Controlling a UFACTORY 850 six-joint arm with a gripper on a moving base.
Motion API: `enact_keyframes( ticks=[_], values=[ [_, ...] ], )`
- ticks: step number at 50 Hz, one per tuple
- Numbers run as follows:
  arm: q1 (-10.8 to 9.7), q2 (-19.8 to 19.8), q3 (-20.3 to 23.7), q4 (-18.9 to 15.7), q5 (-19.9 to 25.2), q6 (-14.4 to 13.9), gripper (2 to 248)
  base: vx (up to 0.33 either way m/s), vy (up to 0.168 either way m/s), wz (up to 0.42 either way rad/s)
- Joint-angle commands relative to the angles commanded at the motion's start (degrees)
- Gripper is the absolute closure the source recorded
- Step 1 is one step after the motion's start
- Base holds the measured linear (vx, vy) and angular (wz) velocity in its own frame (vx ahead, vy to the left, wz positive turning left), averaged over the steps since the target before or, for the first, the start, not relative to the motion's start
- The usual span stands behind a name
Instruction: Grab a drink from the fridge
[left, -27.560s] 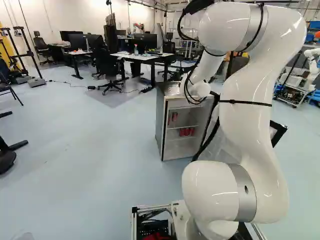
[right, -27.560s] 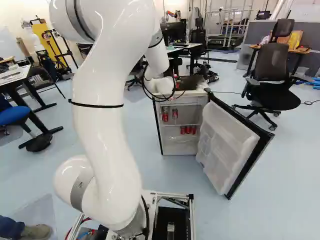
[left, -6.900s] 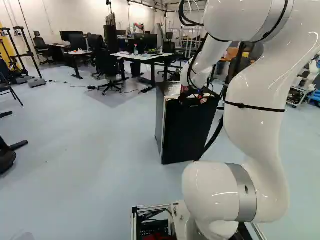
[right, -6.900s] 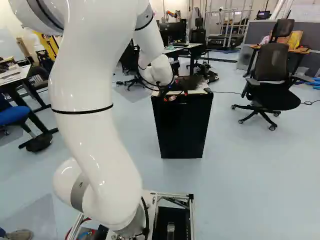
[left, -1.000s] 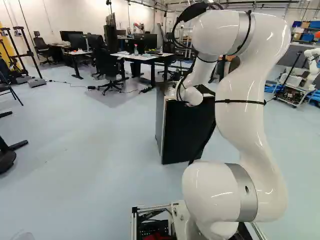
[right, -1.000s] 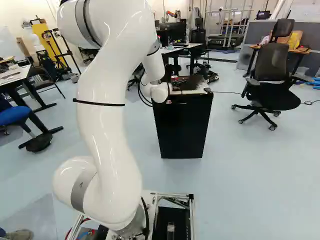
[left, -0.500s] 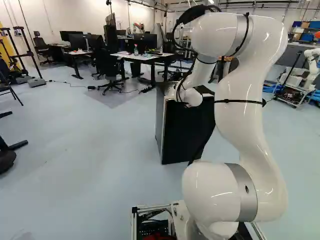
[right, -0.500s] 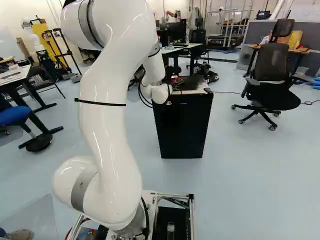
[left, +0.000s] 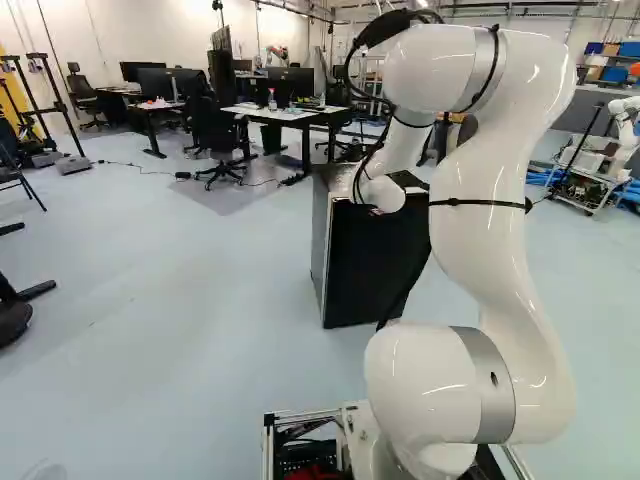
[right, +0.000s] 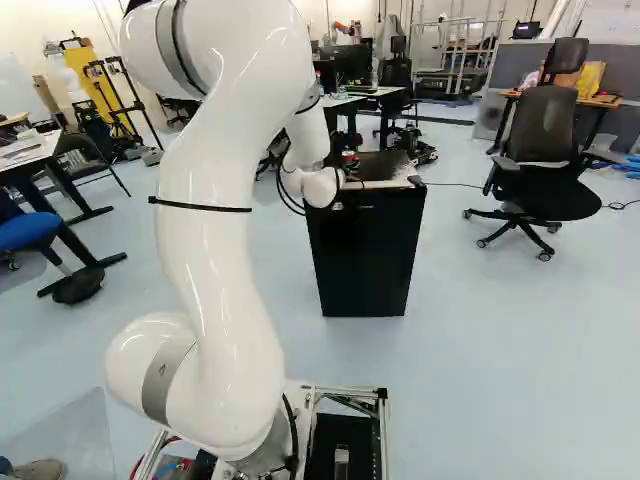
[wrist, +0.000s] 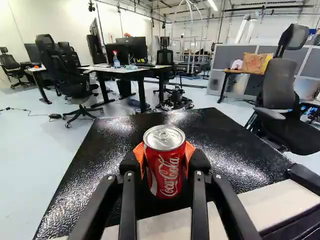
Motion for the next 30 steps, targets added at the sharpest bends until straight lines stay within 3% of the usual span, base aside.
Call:
enact_keyframes(
  ticks=[30],
  values=[
    [0.0, 2.9, 0.1, 0.0, 0.0, 0.0, 152, 0.000, 0.000, 0.000]
  ],
)
